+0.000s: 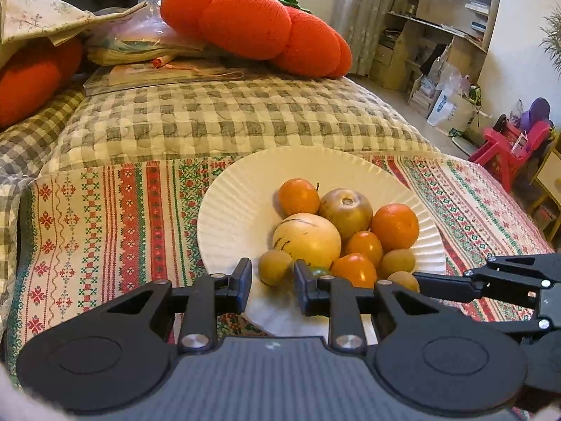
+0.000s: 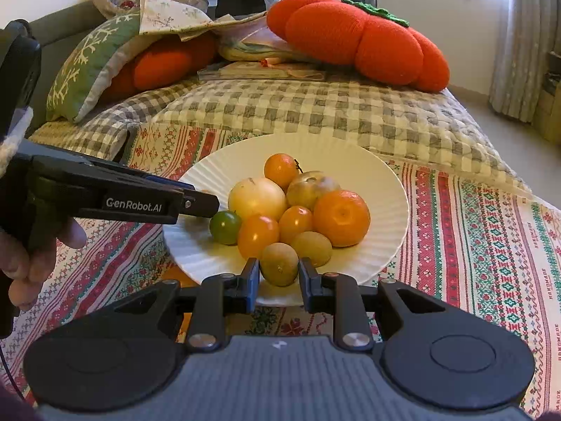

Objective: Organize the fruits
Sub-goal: 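Lower both fruits onto the plate and open both grippers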

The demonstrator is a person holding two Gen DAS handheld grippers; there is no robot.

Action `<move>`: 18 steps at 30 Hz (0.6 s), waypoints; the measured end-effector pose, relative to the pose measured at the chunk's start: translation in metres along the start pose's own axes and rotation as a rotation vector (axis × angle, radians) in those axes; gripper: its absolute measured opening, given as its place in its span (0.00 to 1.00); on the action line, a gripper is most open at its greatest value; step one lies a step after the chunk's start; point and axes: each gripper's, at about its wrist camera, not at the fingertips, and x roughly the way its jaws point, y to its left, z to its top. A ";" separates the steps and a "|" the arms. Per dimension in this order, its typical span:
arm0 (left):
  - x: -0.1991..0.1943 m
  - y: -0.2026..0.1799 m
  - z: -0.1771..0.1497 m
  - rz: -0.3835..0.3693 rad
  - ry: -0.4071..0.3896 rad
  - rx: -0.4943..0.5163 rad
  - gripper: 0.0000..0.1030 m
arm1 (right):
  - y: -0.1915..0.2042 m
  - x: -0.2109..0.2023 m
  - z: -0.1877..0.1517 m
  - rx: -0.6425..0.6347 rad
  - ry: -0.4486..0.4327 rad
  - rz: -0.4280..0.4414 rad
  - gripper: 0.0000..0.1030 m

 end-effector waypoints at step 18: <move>-0.020 -0.008 -0.003 0.033 -0.028 -0.001 0.38 | -0.001 -0.013 0.003 0.016 -0.012 -0.010 0.41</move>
